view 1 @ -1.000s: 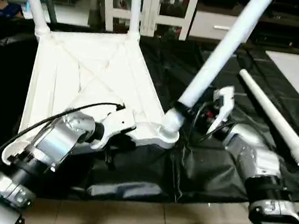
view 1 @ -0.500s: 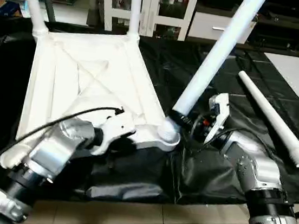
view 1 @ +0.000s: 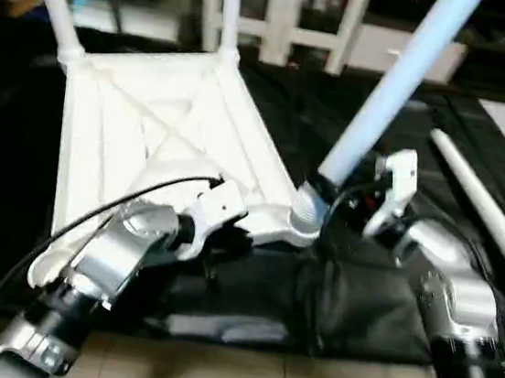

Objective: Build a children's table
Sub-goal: Insert table leg to table base

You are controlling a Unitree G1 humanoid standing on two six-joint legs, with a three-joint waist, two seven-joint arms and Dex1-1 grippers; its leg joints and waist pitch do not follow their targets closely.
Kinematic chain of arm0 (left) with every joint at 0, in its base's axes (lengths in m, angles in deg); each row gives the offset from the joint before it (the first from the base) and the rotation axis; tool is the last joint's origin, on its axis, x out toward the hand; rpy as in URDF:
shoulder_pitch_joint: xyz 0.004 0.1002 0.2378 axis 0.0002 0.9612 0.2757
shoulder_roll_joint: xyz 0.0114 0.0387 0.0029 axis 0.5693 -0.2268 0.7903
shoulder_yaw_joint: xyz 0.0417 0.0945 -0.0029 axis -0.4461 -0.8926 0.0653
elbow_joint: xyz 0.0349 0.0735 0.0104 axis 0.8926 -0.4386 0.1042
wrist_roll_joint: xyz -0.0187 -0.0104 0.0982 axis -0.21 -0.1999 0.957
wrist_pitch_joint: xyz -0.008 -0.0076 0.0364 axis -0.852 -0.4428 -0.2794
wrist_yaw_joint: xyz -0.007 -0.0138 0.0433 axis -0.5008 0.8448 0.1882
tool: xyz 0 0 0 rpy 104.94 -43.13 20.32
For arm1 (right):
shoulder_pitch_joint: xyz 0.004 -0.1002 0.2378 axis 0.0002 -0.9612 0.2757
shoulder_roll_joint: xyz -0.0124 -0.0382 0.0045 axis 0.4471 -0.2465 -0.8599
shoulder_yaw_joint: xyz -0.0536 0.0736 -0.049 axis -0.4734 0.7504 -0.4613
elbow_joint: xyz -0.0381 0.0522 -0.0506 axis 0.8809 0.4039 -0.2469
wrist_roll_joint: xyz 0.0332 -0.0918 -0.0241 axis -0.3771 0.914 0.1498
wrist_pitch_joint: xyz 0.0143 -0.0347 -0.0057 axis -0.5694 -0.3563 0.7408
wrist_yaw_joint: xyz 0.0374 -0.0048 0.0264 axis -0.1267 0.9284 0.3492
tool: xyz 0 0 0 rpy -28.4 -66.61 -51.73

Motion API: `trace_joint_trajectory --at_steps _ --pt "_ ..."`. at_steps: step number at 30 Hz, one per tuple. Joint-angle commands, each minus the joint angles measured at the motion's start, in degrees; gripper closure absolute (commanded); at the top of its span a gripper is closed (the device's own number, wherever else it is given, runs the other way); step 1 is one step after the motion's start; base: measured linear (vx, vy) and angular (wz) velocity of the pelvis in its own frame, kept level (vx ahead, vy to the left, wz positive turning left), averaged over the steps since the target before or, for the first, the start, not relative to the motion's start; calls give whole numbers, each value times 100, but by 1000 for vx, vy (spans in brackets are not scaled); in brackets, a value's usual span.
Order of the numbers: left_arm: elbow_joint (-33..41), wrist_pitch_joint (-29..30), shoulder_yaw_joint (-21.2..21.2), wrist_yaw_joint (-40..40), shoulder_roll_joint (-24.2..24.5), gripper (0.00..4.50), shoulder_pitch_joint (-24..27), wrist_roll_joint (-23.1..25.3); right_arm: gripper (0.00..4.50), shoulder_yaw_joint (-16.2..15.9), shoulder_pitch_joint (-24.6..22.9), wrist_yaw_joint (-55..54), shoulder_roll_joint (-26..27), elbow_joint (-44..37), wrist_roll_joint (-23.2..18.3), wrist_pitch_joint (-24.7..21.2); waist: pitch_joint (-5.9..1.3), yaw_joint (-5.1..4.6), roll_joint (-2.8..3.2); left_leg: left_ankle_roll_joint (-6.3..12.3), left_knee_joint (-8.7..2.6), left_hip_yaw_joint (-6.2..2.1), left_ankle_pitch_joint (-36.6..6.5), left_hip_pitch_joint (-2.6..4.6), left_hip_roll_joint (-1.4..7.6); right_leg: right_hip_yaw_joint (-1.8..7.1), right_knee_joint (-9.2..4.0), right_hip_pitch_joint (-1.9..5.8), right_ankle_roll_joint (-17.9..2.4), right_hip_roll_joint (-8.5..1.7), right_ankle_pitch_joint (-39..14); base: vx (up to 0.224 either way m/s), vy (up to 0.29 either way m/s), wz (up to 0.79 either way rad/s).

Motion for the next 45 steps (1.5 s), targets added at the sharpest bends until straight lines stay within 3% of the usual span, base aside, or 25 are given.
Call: trace_joint_trajectory --at_steps 1,2,4,5,6,7,8,9,10,11,12,13,14,15,16,18,19,21,23,25,29,30,32,37,45 --pt "6 -131 248 -91 6 450 -95 -101 266 10 -44 -43 -31 -321 -5 -14 -389 34 2 764 -445 71 -2465 -17 -105 143 -546 615 -1011 -70 -3702 129 28 62" --pt "7 -113 246 -84 10 450 -98 -104 266 18 -85 -47 -25 -373 14 -24 -399 -12 18 879 -480 46 -2356 35 -127 131 -531 634 -1078 6 -3417 153 32 62" --pt "38 -98 239 -53 40 450 -87 -114 266 19 -109 -36 -23 -399 26 -16 -433 -103 78 1407 -556 -125 -1904 333 -160 131 -413 615 -1217 247 -2557 210 25 62" --pt "62 -92 243 -56 56 450 -66 -119 266 26 -115 -27 -15 -407 8 -12 -489 -361 117 2645 -567 -672 -1213 942 -118 195 14 233 -1074 574 -1840 254 -2 66" --pt "92 -57 244 -27 64 450 -38 -148 266 53 -115 -18 1 -414 -27 8 -531 -468 111 3150 -530 -937 -953 1241 -43 269 271 -27 -861 619 -1719 248 -44 52" --pt "125 -106 196 8 105 450 1 -121 266 148 -87 -20 41 -394 -186 -137 -625 -623 57 3524 -416 -1070 130 1661 542 631 787 -623 -542 415 -1313 248 -44 52" --pt "141 -146 157 32 136 450 24 -107 266 214 -68 -29 65 -381 -306 -246 -631 -605 6 3770 -416 -1126 1016 1610 637 767 925 -777 -327 316 -1114 210 -85 11" --pt "137 -169 134 55 145 450 37 -107 266 218 -64 -19 58 -378 -314 -239 -648 -575 -127 3796 -335 -1059 2659 1508 664 1158 956 -1063 -7 48 -402 6 -136 -14" --pt "121 -230 78 111 166 450 67 -104 266 213 -56 6 32 -372 -314 -204 -695 -560 -215 3488 -222 -985 3347 1443 549 1393 814 -1118 -33 -98 205 6 -136 -14" --pt "117 -242 62 163 170 450 80 -132 266 187 -79 53 -2 -399 -292 -151 -767 -369 -579 2199 275 -457 2962 596 -384 1873 348 -519 122 -376 2642 -130 -124 19" --pt "111 -218 65 216 163 450 85 -181 266 180 -102 92 -31 -428 -306 -139 -811 -30 -666 1462 586 -124 1008 -4 -783 2028 306 17 491 -263 4969 24 -82 26" --pt "87 -306 18 306 202 450 79 -170 266 194 -113 111 -45 -453 -331 -154 -830 -67 -604 846 319 -58 895 -65 -669 1623 602 112 125 -211 7633 24 -82 26" --pt "81 -322 7 333 213 450 79 -168 266 198 -117 114 -48 -463 -335 -162 -815 101 -468 541 146 -14 919 -35 -621 1424 661 114 -101 -30 8258 62 -91 0" --pt "73 -345 -10 369 229 450 80 -162 266 204 -122 117 -51 -479 -339 -174 -754 118 -363 505 51 -14 969 -31 -532 1399 628 86 -288 2 7852 -10 -94 2" --pt "82 -322 -1 460 251 450 102 -221 266 210 -127 133 -68 -497 -338 -183 -694 147 -186 493 -66 -31 1067 56 -260 1330 557 44 -608 69 6479 -10 -94 2" --pt "119 -257 -41 581 309 450 117 -281 266 221 -120 159 -92 -493 -340 -185 -658 137 -168 645 -127 -46 921 202 -1 1273 478 -50 -976 108 4848 2 -34 4" --pt "140 -276 -73 646 344 450 127 -294 266 231 -114 171 -105 -492 -347 -194 -610 175 -154 827 -219 6 562 357 234 1254 350 -152 -1797 77 2515 0 0 0" --pt "173 -291 -101 746 381 450 154 -330 266 233 -103 183 -138 -498 -374 -217 -548 231 -159 811 -273 151 -85 387 276 1270 230 -197 -2208 36 981 -27 17 5" --pt "191 -382 -143 867 424 450 179 -324 266 227 -97 233 -184 -530 -429 -276 -472 286 -192 508 -316 285 -920 413 268 1286 131 -231 -2184 24 -219 -56 36 8" --pt "186 -415 -179 956 427 450 186 -339 266 211 -88 343 -254 -575 -470 -355 -444 313 -245 74 -344 351 -1587 444 250 1299 33 -276 -1814 20 -1478 -64 42 1" --pt "246 -465 -258 1180 437 450 183 -427 266 185 -129 649 -391 -685 -699 -765 -472 335 -253 69 -361 369 -1262 395 247 1318 58 -301 -1632 7 -1237 -14 9 1" --pt "284 -474 -295 1264 455 450 194 -437 266 134 -194 851 -485 -758 -815 -951 -482 341 -305 145 -352 380 -1159 381 241 1324 54 -289 -1631 2 -1095 0 0 0" --pt "327 -479 -358 1386 475 450 215 -499 266 76 -314 1257 -667 -897 -1133 -1338 -494 382 -318 267 -331 392 -969 368 239 1334 66 -281 -1627 -15 -929 0 0 0" --pt "277 -566 -428 1452 499 450 202 -422 266 -49 -457 1585 -943 -1096 -1274 -1562 -523 489 -332 456 -304 416 -506 340 245 1319 119 -288 -1710 -16 -458 0 0 0" --pt "386 -752 -477 1620 530 450 275 -476 266 134 -801 1634 -1241 -1541 -1386 -1793 -502 579 -320 354 -327 423 -650 357 254 1319 78 -306 -1626 -7 -767 0 0 0"
